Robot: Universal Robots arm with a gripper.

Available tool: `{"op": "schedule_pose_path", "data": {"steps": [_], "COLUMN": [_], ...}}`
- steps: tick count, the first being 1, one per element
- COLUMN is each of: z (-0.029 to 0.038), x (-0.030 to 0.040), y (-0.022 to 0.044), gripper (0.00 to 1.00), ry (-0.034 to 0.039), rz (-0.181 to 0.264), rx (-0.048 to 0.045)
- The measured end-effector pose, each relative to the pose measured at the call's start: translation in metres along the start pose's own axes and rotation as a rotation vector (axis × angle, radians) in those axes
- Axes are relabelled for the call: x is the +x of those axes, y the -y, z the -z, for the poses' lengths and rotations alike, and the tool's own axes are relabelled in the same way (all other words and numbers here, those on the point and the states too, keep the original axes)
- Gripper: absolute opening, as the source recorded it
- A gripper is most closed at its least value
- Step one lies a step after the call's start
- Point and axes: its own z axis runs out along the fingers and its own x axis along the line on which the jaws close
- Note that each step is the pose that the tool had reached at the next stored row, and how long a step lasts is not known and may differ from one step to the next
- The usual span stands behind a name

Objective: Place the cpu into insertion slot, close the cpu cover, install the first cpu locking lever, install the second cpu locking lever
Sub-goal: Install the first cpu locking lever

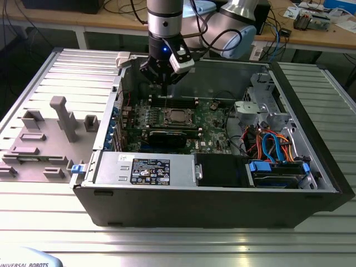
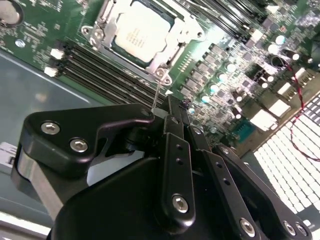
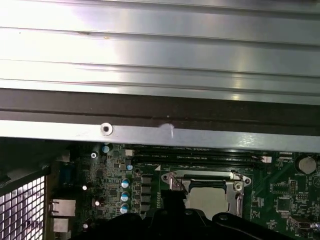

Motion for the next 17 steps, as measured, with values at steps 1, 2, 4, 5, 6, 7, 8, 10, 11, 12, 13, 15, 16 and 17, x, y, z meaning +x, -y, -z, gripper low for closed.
{"op": "schedule_pose_path", "data": {"steps": [1, 2, 4, 5, 6, 7, 8, 10, 11, 12, 13, 15, 16, 17], "z": [-0.0002, -0.0003, -0.0007, -0.0009, -0.001, -0.001, -0.0013, -0.0016, -0.0017, -0.0017, -0.0017, -0.0017, -0.0017, -0.0017], "x": [-0.0025, -0.0047, -0.0096, -0.0119, -0.0121, -0.0121, -0.0121, -0.0121, -0.0121, -0.0121, -0.0121, -0.0121, -0.0121, -0.0121], "y": [0.0, 0.0001, 0.0002, 0.0002, 0.0003, 0.0003, 0.0002, 0.0002, 0.0002, 0.0002, 0.0002, 0.0002, 0.0002, 0.0002], "gripper": [0.11, 0.11, 0.11, 0.11, 0.11, 0.11, 0.11, 0.11, 0.11, 0.11, 0.11, 0.11, 0.11, 0.11], "ry": [-0.0001, -0.0001, -0.0001, -0.0001, -0.0001, -0.0001, -0.0001, -0.0001, -0.0001, -0.0001, -0.0001, -0.0001, -0.0001, 0.0], "rz": [0.0, 0.0, 0.0, 0.0, 0.0, 0.0, 0.0, 0.0, 0.0, 0.0, 0.0, 0.0, 0.0, 0.0], "rx": [0.0001, 0.0001, 0.0001, 0.0002, 0.0002, 0.0002, 0.0002, 0.0002, 0.0002, 0.0002, 0.0002, 0.0002, 0.0002, 0.0002]}}
